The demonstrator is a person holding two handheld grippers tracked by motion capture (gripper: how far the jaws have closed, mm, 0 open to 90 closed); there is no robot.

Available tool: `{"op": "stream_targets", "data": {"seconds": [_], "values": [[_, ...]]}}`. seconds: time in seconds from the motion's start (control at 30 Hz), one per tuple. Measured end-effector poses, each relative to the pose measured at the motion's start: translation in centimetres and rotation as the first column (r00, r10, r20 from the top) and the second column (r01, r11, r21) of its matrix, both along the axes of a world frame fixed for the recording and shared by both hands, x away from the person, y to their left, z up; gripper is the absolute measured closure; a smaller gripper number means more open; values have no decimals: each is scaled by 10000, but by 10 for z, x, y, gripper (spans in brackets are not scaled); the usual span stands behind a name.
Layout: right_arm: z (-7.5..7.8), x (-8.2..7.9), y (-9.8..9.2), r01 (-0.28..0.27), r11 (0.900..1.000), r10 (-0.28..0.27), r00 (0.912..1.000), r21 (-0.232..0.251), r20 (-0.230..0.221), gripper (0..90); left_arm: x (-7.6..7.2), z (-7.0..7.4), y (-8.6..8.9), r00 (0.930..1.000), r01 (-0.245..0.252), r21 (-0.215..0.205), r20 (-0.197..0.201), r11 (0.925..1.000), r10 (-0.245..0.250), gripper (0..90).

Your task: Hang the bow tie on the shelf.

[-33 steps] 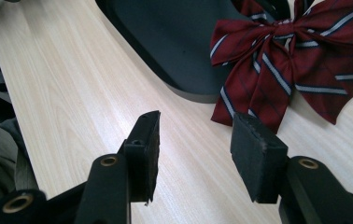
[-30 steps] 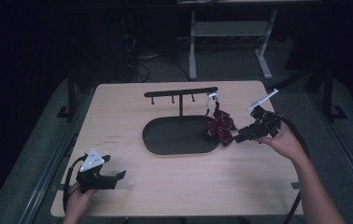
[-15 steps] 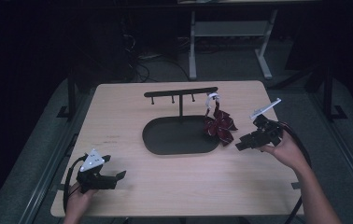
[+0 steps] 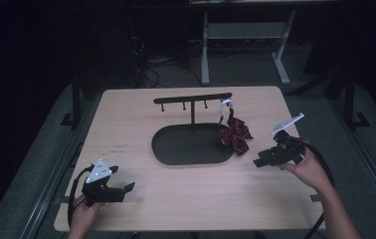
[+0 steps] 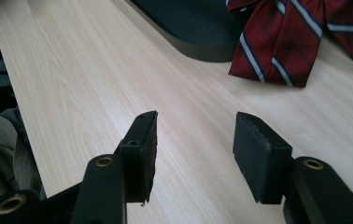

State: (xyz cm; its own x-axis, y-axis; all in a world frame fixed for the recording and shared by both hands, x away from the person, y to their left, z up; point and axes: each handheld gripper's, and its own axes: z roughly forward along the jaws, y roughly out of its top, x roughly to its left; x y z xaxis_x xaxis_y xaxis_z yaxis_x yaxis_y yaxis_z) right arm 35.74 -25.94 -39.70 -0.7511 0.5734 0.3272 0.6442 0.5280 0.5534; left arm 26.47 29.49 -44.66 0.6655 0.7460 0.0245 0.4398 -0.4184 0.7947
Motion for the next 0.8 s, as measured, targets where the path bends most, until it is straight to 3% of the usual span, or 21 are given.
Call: {"op": "stream_targets", "data": {"seconds": [0.57,0.8], "values": [[-20,-29,-5,85,9998,-83,9999,183,-135,471,-1,0,-1,10000,-12,-4,-54,10000,12,131],[-30,-54,-3,373,9990,-379,9989,256,267,433,0,0,-2,9999,105,111,25,9999,-105,130]]}}
